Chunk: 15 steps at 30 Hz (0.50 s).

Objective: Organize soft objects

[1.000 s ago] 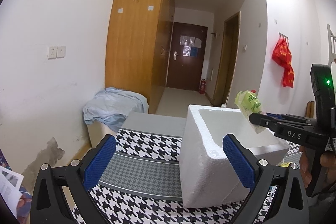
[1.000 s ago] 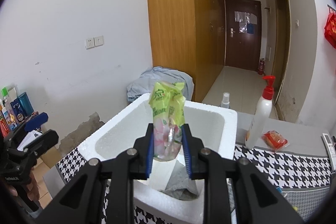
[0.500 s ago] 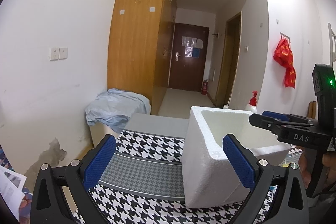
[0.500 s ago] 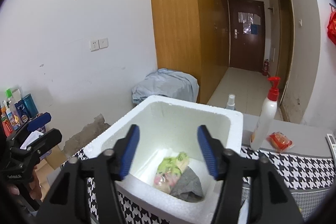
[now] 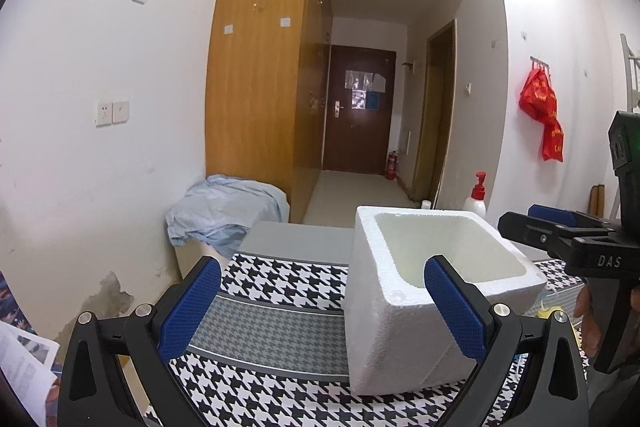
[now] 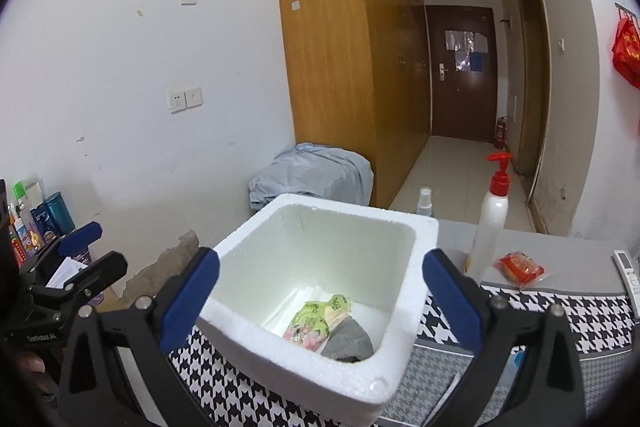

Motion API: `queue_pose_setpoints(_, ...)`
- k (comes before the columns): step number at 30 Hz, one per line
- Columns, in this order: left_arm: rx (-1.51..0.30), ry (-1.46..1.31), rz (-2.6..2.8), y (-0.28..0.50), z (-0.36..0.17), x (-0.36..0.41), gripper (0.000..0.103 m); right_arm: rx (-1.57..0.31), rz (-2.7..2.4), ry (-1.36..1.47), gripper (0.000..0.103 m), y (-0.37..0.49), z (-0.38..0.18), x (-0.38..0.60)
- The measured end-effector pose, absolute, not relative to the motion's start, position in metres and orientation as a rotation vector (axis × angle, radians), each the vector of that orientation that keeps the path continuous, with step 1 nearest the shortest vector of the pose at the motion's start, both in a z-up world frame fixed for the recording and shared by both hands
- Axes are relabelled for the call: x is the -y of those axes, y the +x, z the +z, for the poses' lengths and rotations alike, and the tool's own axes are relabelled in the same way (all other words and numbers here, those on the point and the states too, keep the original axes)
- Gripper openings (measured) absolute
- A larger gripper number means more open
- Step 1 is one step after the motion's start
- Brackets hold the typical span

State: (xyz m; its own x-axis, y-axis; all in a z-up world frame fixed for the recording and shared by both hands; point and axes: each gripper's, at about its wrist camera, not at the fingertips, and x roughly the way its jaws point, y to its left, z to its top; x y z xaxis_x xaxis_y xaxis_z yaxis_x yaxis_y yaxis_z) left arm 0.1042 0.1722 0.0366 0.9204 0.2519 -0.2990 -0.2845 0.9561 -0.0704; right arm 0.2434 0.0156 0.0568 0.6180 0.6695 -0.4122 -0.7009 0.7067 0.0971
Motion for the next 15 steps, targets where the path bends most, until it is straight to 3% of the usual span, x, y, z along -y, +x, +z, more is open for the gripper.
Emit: queue_pose_setpoints(15,-0.277,-0.101,0.249,0.095,0.045,-0.151,0.102,-0.391,0.792,-0.079,0.103,0.219,0.067,0.010)
